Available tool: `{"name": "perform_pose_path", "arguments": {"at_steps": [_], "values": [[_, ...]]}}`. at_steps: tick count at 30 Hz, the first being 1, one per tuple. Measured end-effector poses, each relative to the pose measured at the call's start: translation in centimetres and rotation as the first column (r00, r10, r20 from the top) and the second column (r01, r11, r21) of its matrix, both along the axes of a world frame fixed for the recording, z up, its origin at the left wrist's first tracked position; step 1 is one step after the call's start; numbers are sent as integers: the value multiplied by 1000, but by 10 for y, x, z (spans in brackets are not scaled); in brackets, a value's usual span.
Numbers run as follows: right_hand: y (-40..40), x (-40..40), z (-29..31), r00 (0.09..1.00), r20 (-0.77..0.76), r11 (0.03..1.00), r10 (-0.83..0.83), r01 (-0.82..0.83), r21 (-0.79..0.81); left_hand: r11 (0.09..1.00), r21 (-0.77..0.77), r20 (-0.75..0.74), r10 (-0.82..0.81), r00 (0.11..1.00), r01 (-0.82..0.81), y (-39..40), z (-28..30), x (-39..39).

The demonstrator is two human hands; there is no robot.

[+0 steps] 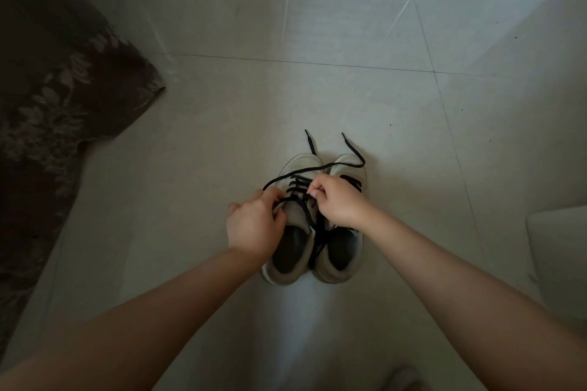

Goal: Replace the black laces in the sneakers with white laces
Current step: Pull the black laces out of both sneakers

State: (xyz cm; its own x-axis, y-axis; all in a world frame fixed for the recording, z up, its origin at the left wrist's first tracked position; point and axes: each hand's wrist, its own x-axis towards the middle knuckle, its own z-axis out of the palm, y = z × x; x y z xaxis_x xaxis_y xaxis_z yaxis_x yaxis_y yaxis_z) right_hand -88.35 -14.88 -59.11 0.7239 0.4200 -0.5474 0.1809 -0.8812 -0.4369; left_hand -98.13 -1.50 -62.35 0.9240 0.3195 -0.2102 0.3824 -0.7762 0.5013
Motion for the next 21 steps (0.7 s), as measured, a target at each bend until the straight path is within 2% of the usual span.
{"name": "perform_pose_path", "arguments": {"at_steps": [5,8,12,13,15,17,19,21], "values": [[5,10,8,945,-279,983,-168,183,30,998,54,27,-47,999,45,-1,-3,-3],[5,17,17,920,-368,990,-133,137,-17,996,67,1,-61,998,61,1,-3,-4],[0,16,21,968,-251,995,25,-48,-88,988,97,-21,-117,993,118,-2,1,-3],[-2,16,21,975,-215,990,56,-82,-116,981,128,15,-146,989,143,-4,1,-5],[-9,14,19,977,-168,973,129,-158,-170,972,192,185,-169,968,133,-10,1,-10],[-16,11,15,976,-148,970,158,-181,-161,970,201,307,-194,932,135,-19,3,-16],[-19,8,12,984,-111,984,138,-149,-98,963,189,305,-242,921,190,-27,6,-20],[-18,7,10,991,-68,992,118,-120,-32,946,189,226,-302,926,263,-31,5,-21]]}}
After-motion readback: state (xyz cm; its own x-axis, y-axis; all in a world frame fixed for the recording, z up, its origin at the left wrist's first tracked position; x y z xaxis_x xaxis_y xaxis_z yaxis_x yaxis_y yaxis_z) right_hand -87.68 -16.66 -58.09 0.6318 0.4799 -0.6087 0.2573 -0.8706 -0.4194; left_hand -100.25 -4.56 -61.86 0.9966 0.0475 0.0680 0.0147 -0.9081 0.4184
